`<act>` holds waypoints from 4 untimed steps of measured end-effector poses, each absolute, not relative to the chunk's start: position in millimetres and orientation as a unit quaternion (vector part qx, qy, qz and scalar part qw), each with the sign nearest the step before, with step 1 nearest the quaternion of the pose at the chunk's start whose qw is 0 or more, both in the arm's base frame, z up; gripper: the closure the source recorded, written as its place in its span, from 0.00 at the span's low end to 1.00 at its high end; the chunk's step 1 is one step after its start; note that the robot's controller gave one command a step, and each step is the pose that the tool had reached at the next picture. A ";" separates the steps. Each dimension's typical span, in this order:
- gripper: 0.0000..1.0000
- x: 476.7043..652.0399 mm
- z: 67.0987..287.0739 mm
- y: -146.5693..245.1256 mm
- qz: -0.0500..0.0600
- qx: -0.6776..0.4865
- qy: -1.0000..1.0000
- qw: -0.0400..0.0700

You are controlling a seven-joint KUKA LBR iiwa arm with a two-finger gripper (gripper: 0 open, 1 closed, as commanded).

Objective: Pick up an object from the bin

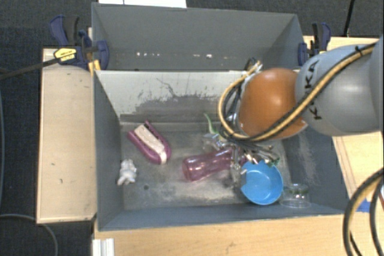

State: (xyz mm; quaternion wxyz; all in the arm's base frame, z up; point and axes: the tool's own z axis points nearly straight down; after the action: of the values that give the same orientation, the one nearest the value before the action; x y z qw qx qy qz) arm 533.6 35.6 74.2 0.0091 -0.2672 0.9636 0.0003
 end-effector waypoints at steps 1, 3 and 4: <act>1.00 539.3 70.1 54.6 0.001 -0.412 0.911 0.004; 1.00 555.3 107.9 50.2 0.001 -0.551 0.835 0.006; 1.00 555.2 107.9 50.2 0.001 -0.550 0.835 0.005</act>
Offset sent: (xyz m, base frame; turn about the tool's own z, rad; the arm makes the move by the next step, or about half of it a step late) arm 0.0000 0.0000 0.0000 0.0000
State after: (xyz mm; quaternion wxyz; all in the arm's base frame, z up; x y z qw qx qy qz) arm 555.2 50.2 107.9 0.0053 -0.5500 0.8351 0.0009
